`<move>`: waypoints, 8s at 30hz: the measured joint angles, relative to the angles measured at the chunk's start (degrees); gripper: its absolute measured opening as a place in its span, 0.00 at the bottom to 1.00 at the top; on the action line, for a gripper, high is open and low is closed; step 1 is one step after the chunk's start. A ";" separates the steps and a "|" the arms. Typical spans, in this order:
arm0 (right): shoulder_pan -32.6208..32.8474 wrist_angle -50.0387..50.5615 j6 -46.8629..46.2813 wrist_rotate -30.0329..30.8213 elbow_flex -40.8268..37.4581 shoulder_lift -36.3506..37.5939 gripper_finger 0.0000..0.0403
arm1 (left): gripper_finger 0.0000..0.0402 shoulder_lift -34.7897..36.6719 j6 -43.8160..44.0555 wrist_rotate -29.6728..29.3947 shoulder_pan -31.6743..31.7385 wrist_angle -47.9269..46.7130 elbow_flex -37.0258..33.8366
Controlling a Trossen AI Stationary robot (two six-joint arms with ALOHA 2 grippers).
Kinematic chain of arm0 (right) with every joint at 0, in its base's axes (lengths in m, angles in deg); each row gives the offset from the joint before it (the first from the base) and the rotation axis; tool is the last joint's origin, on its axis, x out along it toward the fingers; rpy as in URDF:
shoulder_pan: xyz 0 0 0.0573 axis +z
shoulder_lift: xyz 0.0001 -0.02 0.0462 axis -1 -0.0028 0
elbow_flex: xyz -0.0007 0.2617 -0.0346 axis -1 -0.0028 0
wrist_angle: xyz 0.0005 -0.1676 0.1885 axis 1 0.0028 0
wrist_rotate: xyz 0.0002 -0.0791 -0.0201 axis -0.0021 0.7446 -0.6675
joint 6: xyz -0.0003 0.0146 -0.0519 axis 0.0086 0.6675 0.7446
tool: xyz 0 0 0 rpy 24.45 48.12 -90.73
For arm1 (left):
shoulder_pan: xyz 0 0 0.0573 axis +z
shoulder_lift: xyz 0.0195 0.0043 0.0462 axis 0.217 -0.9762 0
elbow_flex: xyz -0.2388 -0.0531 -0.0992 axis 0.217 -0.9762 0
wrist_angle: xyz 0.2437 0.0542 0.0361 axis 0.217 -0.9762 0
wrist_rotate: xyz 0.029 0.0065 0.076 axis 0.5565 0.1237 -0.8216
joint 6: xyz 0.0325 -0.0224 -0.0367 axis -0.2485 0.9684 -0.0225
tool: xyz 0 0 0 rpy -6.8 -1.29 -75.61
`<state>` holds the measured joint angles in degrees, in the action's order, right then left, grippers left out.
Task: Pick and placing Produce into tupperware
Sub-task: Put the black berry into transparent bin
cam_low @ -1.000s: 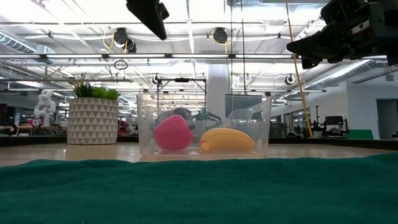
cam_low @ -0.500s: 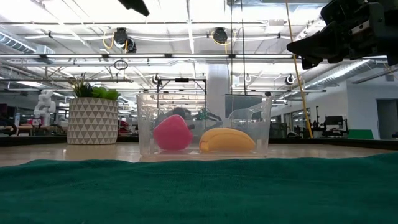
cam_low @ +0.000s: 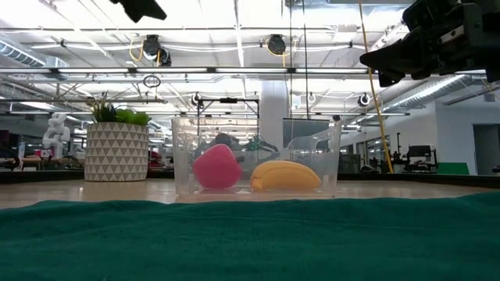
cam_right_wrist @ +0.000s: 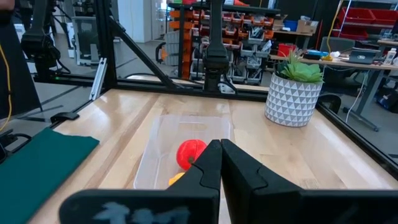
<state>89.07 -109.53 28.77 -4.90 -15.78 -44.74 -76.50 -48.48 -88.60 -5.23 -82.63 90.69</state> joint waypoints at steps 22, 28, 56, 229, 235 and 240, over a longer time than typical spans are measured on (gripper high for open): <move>0.01 0.06 0.01 0.00 0.00 -0.23 0.00 | 0.00 12.81 4.26 6.91 1.73 27.48 -21.96; 0.00 0.03 -0.41 -0.01 0.00 -0.23 0.00 | 0.00 13.37 1.91 7.65 1.73 34.48 -27.95; 0.00 0.03 -0.84 0.01 0.00 -0.23 0.00 | 0.00 27.96 3.33 9.47 3.37 47.49 -44.90; -0.03 -17.15 -5.70 10.17 4.87 -22.68 0.00 | 0.06 28.07 -4.87 -8.31 -12.47 64.86 -60.28; -1.54 -16.60 -4.93 1.57 4.87 -23.05 0.00 | 0.06 28.07 -4.87 -8.31 -12.47 64.71 -60.28; -3.56 -16.64 -5.93 -1.80 5.09 -23.03 0.00 | 0.06 28.07 -4.87 -8.31 -12.47 64.74 -60.28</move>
<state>85.51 -126.17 22.83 -6.71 -10.69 -67.76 -48.43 -53.35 -96.91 -17.70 -17.89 30.41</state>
